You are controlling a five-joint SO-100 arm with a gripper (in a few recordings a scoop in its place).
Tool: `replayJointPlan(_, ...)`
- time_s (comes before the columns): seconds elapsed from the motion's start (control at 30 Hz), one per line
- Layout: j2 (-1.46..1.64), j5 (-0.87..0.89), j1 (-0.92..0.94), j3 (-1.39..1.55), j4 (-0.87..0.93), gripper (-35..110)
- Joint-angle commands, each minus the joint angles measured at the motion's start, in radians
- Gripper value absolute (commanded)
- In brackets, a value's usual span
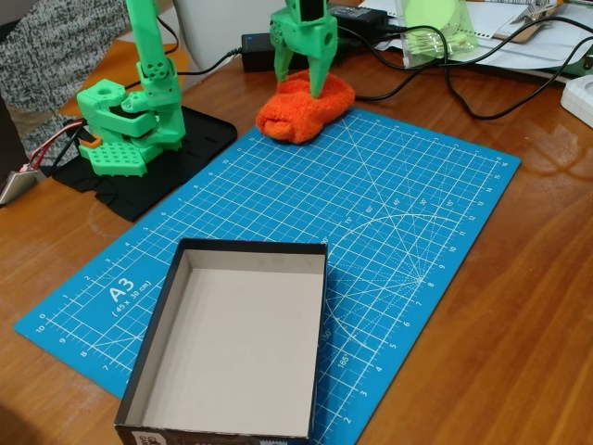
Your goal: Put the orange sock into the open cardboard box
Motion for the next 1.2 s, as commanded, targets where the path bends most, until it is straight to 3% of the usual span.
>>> replayJointPlan(0.0, 0.009, -0.002, 0.012, 0.026, -0.031, 25)
replayJointPlan(0.17, -0.025, 0.137, 0.018, 0.031, -0.092, 0)
replayJointPlan(0.43, 0.032, 0.221, 0.026, -0.026, -0.071, 0)
replayJointPlan(0.77, 0.202, 0.296, 0.011, -0.224, 0.094, 0)
replayJointPlan(0.9, 0.308, 0.35, 0.064, -0.236, 0.02, 0)
replayJointPlan(1.17, 0.472, 0.279, 0.314, -0.219, -0.106, 0)
